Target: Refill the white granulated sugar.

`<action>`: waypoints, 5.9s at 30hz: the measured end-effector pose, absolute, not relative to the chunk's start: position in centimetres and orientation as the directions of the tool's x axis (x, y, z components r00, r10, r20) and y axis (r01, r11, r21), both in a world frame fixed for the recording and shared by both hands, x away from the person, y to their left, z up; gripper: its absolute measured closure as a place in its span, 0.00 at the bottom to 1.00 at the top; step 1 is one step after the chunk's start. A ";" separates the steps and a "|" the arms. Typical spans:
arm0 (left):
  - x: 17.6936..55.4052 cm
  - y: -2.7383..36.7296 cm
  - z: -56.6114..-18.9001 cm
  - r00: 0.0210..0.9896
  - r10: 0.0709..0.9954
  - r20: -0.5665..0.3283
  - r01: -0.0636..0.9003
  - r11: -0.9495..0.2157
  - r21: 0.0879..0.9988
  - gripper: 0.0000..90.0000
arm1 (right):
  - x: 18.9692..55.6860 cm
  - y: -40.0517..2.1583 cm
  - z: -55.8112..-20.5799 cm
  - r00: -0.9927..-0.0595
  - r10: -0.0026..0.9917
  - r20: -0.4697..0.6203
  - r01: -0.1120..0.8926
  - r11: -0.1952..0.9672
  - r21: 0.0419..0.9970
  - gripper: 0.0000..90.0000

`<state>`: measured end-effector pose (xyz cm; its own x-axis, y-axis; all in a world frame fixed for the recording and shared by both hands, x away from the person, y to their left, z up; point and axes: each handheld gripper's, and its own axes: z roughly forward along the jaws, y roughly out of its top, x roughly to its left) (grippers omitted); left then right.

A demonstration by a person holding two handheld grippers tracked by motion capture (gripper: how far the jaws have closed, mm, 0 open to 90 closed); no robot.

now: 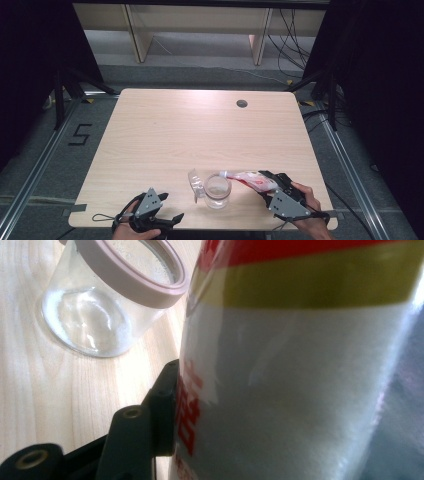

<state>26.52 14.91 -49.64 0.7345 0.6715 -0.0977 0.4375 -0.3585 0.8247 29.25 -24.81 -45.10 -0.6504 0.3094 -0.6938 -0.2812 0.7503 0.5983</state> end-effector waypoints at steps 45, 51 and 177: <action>26.2 14.9 -49.7 0.748 0.657 -0.092 0.430 -0.375 0.821 0.19 | 28.5 -23.7 -44.4 -0.528 0.105 -0.843 -0.378 0.860 0.344 0.55; 26.3 15.1 -49.7 0.753 0.655 -0.063 0.421 -0.405 0.811 0.19 | 28.1 -23.5 -44.3 -0.524 0.106 -0.845 -0.356 0.874 0.331 0.55; 26.3 14.9 -49.9 0.748 0.657 -0.099 0.431 -0.366 0.825 0.19 | 27.7 -20.8 -42.6 -0.268 -0.286 -0.920 -0.446 0.883 -0.145 0.57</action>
